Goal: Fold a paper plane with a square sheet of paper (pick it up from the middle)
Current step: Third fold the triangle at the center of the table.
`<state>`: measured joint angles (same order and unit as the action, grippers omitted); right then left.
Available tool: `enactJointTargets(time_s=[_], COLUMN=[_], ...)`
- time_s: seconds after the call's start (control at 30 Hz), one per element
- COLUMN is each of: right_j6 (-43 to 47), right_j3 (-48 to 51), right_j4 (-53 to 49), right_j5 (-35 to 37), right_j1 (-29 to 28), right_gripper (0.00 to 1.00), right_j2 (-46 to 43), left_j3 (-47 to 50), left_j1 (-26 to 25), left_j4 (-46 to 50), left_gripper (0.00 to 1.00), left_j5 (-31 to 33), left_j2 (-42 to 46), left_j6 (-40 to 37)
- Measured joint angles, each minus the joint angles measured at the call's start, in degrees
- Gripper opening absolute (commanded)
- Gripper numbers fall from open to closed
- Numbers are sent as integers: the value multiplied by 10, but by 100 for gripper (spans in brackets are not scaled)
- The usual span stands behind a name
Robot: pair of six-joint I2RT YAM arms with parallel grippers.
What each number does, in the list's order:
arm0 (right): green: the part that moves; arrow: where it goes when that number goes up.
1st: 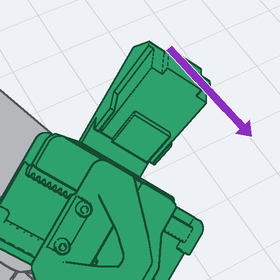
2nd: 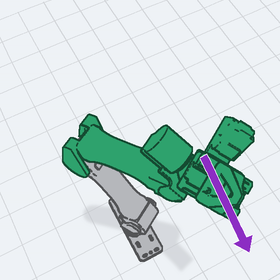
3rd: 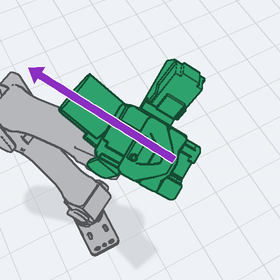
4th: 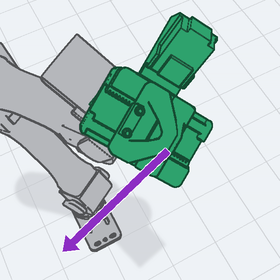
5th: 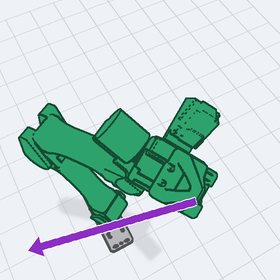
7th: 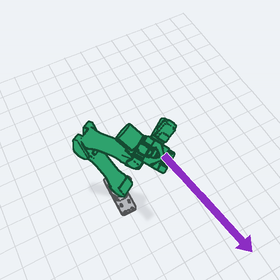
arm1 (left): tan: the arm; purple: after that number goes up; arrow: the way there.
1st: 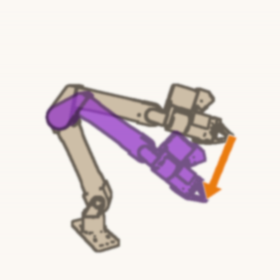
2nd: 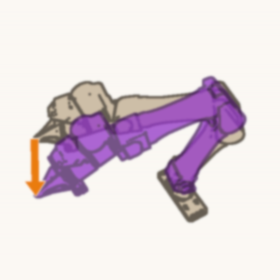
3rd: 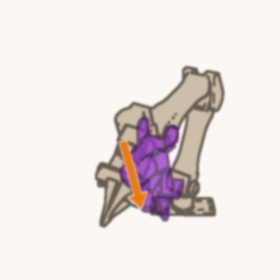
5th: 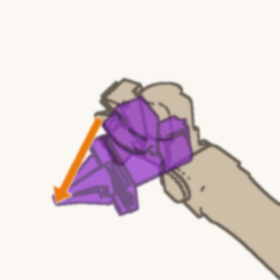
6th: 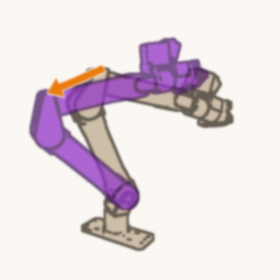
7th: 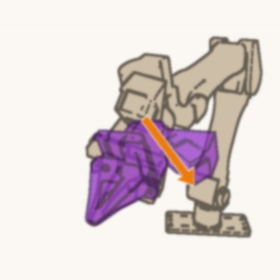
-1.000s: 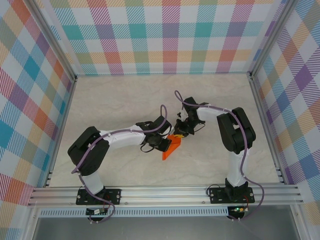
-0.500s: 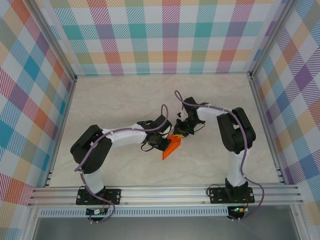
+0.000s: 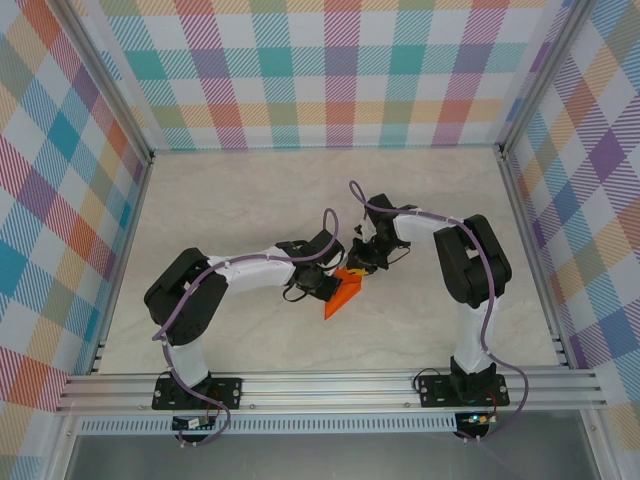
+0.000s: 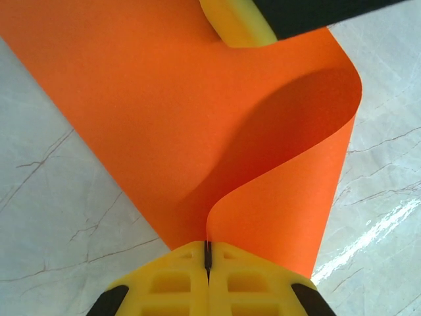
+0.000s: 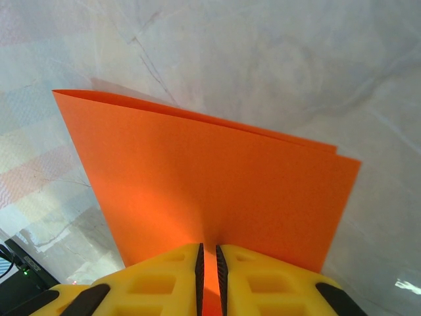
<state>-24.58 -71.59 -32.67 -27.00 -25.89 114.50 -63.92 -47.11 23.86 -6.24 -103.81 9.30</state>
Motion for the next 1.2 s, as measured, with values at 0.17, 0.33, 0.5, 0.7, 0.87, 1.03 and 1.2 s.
enactJointTargets(time_s=[0.17, 0.33, 0.5, 0.7, 0.87, 1.03, 1.2], right_j6=[0, 0, -1, -2, -12, -36, -71], right_j3=[0, 0, 0, 0, 3, 30, 83], right_j4=[0, 0, 0, 0, 0, -1, 32], right_j5=[0, 0, 0, 0, 7, 37, 33], right_j1=[0, 0, 0, -1, -1, 0, 4], right_gripper=[17, 17, 18, 19, 22, 24, 17], right_j2=[0, 0, 0, 0, -8, -66, -156], left_j3=[0, 0, 0, 0, 0, 0, 0], left_j1=[0, 0, 0, 0, 0, 0, 0], left_j4=[0, 0, 0, -1, -2, -2, -2], left_gripper=[0, 0, 0, 0, 0, 0, 0], left_j5=[8, 12, 12, 12, 12, 12, 10], left_j2=[0, -1, -9, -14, -14, -14, -14], left_j6=[0, 0, 0, 0, 0, 1, 0])
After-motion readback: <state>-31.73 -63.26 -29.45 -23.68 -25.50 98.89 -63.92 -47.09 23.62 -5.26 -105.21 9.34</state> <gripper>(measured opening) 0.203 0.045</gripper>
